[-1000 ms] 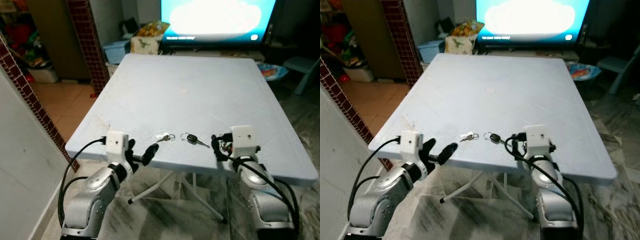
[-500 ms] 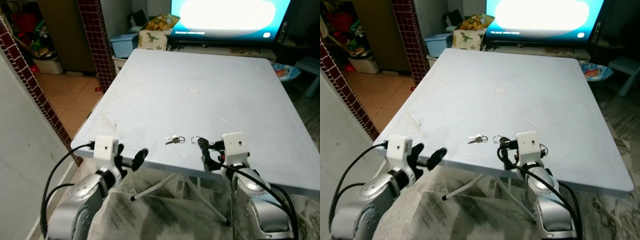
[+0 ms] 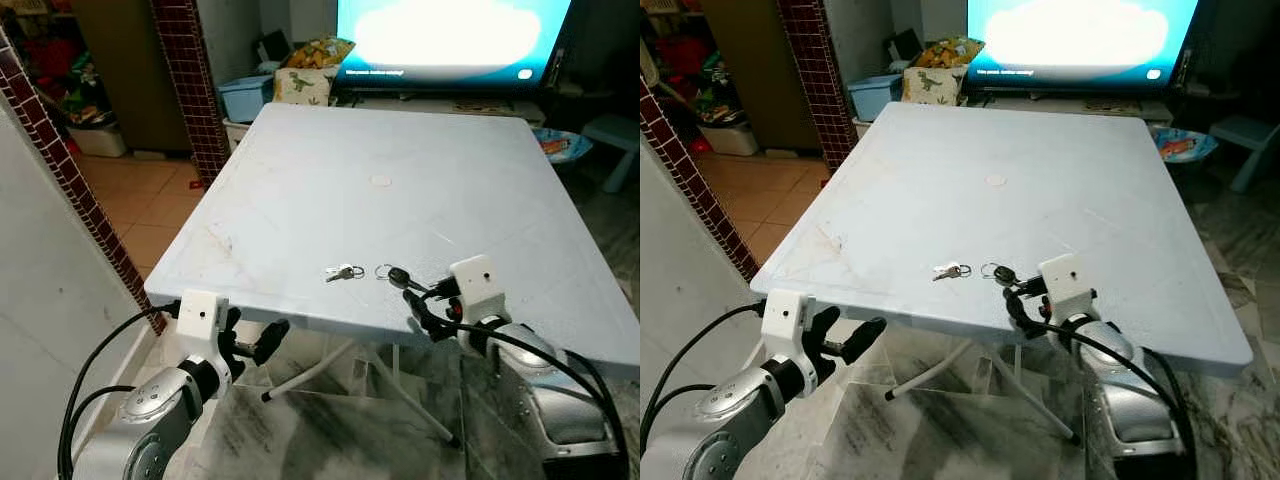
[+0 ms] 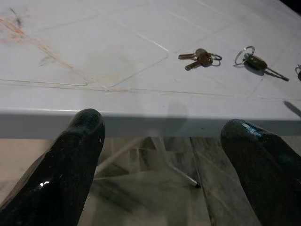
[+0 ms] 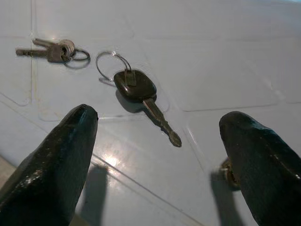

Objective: Hang keys on a hook

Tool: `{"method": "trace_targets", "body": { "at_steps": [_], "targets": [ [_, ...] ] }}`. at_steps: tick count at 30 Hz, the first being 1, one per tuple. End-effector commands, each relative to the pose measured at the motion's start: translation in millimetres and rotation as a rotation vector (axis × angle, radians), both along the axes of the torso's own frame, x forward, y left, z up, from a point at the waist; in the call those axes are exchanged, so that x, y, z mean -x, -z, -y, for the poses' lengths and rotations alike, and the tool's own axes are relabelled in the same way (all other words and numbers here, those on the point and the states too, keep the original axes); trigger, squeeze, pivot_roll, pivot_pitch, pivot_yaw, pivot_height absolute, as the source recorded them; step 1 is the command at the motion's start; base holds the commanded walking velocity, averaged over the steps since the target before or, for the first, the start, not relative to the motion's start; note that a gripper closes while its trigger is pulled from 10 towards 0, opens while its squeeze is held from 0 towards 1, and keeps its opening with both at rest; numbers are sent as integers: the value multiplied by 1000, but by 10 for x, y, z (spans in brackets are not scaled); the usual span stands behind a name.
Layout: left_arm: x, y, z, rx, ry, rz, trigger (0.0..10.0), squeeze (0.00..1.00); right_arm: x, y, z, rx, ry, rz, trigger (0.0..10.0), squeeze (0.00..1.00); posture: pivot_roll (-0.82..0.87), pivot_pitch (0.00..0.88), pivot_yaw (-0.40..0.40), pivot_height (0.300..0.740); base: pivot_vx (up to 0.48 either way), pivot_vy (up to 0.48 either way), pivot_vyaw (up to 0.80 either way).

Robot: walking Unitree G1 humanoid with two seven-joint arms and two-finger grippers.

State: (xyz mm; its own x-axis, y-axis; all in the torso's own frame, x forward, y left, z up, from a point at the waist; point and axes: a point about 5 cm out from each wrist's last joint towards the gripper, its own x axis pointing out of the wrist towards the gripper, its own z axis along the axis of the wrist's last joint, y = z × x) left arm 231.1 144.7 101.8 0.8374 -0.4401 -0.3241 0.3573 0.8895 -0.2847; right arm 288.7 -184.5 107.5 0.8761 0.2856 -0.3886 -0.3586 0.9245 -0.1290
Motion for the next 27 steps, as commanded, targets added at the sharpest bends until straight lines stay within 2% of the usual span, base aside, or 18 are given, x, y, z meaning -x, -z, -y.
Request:
{"method": "trace_targets", "body": {
  "at_steps": [1, 7, 14, 21, 27],
  "targets": [
    [-16, -76, 9, -9, 23, 24, 10000, 0, -68, -50, 57, -2, -2, 25, 10000, 0, 8, 49, 52, 740, 0, 0, 0],
    [-22, -98, 3, -17, 37, 27, 10000, 0, -194, -127, 34, -30, -65, 68, 10000, 0, 22, 51, 60, 740, 0, 0, 0],
    [-54, -120, 31, -18, 51, 34, 10000, 0, -309, -179, -88, -63, -137, 102, 10000, 0, 29, 46, 65, 740, 0, 0, 0],
    [-63, -126, 46, -21, 62, 35, 10000, 0, -330, -127, -126, -88, -206, 82, 10000, 0, 32, 44, 65, 740, 0, 0, 0],
    [-78, -133, 58, -21, 65, 39, 10000, 0, -348, -81, -87, -73, -223, 64, 10000, 0, 33, 44, 66, 740, 0, 0, 0]
  ]
}}
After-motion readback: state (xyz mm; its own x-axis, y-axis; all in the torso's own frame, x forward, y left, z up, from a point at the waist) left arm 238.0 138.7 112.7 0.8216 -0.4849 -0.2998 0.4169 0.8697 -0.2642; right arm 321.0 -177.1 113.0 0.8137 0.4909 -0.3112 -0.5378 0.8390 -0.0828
